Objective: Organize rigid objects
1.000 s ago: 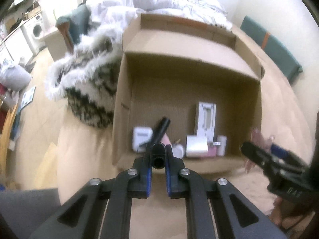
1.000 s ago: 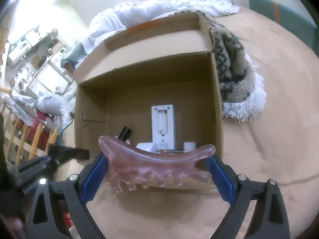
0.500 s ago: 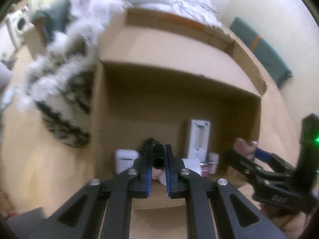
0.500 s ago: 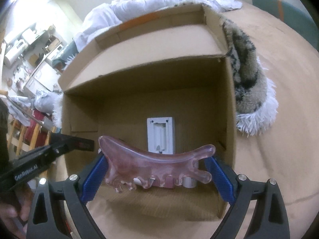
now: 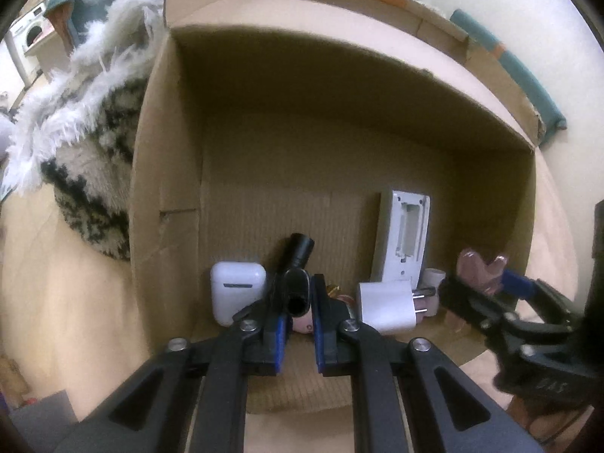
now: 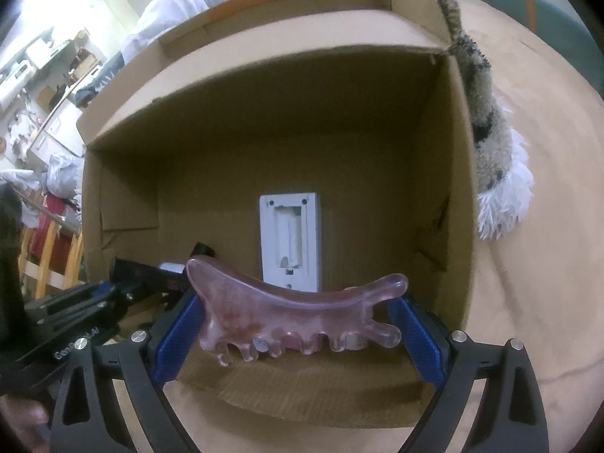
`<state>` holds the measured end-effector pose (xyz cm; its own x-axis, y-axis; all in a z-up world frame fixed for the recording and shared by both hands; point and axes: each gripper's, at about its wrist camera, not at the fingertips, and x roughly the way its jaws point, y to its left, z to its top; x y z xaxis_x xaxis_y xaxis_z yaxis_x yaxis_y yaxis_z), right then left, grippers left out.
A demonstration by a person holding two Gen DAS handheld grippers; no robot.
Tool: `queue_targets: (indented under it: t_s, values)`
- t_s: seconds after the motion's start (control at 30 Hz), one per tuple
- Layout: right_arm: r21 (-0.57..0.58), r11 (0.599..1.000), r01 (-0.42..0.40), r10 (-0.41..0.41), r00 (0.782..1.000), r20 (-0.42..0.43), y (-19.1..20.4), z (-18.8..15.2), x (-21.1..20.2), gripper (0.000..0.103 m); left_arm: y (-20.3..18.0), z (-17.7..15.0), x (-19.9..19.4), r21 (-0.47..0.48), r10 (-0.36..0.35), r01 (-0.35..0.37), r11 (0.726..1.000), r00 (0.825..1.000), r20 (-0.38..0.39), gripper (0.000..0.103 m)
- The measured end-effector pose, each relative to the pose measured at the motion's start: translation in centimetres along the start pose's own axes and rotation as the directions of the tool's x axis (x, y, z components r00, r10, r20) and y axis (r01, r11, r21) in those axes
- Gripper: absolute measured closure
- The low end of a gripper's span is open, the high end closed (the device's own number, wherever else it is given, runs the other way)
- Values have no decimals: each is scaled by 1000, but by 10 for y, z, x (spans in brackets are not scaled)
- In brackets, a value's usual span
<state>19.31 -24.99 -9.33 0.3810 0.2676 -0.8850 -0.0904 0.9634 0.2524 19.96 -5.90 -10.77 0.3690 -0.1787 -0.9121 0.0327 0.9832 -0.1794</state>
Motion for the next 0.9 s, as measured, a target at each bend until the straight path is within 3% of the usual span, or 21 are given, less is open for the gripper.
queue_targets:
  t_s: [0.13,0.3,0.53,0.63,0.9]
  values:
    - [0,1000,0,0,1000,0,3,0,3,1,-5,-3,-8,25,29,-30,999,999,23,88]
    - [14,1000,-20,20,1000,-8,1,-1,3,1,-13,-10,-12,47,101,-102,994,994,39,44]
    - [66,993,-93,88,993,74,-4,5,-12,0,-20,-15,-38,74,120,-130,989,985,126,38]
    - [62,994,-87,79,991,112,-3,8,-21,0,-21,-14,-51,67,149,-162,985,975,165,36]
    - [69,994,-80,62,971,231,-1,-1,-56,0,-5,-17,-95,77,130,-153,985,960,249,36]
